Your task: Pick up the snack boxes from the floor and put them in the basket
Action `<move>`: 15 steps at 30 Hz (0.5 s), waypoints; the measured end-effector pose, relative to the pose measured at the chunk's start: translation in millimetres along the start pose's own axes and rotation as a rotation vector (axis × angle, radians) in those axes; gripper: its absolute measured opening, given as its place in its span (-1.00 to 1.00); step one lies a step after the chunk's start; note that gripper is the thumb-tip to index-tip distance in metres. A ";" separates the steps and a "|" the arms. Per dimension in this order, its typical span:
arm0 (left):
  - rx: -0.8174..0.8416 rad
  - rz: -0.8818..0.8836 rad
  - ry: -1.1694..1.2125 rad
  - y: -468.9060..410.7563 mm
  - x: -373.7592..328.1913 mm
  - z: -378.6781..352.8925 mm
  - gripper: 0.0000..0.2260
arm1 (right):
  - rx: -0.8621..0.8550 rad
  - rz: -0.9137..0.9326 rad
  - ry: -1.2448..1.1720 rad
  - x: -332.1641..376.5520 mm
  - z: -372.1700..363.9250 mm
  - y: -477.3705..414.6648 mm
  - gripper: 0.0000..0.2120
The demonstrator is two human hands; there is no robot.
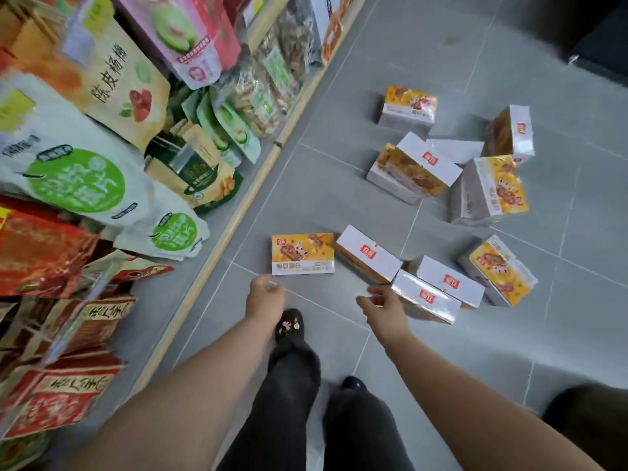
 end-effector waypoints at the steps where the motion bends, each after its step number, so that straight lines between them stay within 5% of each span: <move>1: -0.009 0.016 -0.013 -24.5 0.1 -7.6 -0.73 | 0.027 -0.007 0.019 -2.3 -20.5 -18.7 -0.66; 4: 0.026 0.039 0.012 -87.7 -1.0 -40.1 -0.95 | 0.088 0.007 0.068 -13.7 -75.2 -76.7 -0.62; 7: 0.036 0.016 0.001 -155.2 13.0 -78.9 -0.66 | 0.126 -0.009 0.165 -36.0 -123.6 -139.1 -0.57; 11: -0.015 -0.073 -0.123 -250.6 53.8 -134.9 -0.88 | 0.145 -0.044 0.268 -77.9 -183.8 -232.8 -0.56; 15: -0.093 -0.097 -0.158 -321.6 93.8 -179.6 -0.75 | 0.088 -0.032 0.306 -108.7 -224.7 -312.0 -0.52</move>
Point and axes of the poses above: each hand's wrist, its own y-axis away from the middle knuckle, its own z-axis out of the back of the hand, x = y × z, the point moved 4 cm from there along -y, towards the middle knuckle, and after that the axes turned 12 degrees about -x, right-handed, at the moved point
